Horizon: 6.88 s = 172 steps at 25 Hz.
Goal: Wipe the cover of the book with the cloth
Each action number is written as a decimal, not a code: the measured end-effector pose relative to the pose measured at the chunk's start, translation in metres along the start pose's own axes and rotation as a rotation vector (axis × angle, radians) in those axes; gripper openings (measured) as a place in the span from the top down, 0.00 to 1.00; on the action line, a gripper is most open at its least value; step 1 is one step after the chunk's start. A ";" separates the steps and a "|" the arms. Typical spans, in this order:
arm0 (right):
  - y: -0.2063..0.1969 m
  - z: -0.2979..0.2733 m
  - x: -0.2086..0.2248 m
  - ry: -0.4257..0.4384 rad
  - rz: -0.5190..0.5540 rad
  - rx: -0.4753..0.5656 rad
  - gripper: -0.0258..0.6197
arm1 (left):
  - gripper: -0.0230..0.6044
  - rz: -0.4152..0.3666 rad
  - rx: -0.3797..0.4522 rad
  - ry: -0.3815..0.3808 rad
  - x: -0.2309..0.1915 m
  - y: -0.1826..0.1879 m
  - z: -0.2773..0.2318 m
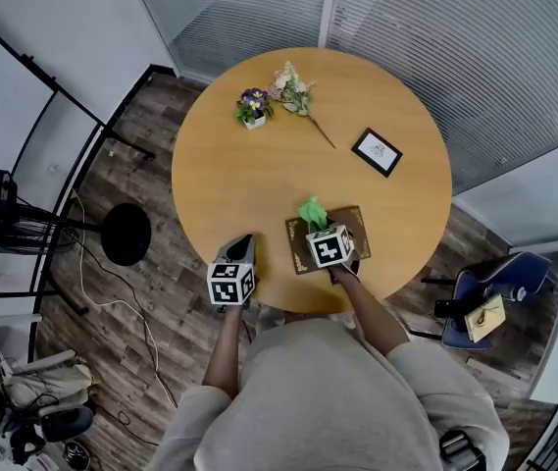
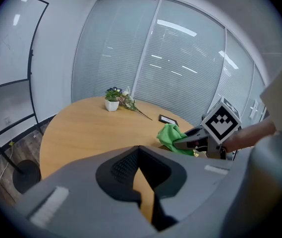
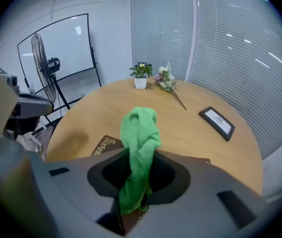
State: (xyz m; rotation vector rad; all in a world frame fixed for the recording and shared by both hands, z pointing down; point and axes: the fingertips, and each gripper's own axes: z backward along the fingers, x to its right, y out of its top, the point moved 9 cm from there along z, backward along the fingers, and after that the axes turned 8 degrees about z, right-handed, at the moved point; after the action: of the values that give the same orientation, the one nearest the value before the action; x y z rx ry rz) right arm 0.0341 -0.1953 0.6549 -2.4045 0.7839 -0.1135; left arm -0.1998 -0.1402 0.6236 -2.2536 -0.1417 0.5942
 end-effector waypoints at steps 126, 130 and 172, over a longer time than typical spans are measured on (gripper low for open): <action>-0.004 0.012 -0.072 -0.001 0.001 0.003 0.81 | 0.95 0.001 0.010 -0.007 -0.032 -0.010 0.032; -0.003 0.012 -0.070 0.016 -0.011 0.002 0.81 | 0.95 -0.002 0.009 -0.011 -0.029 -0.008 0.029; -0.040 0.026 0.005 0.019 -0.054 0.000 0.81 | 0.95 -0.031 -0.004 -0.044 0.043 0.002 -0.024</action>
State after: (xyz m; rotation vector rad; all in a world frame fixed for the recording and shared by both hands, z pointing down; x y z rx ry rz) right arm 0.0651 -0.1584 0.6555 -2.4282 0.7277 -0.1585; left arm -0.1514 -0.1451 0.6203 -2.2394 -0.1997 0.6273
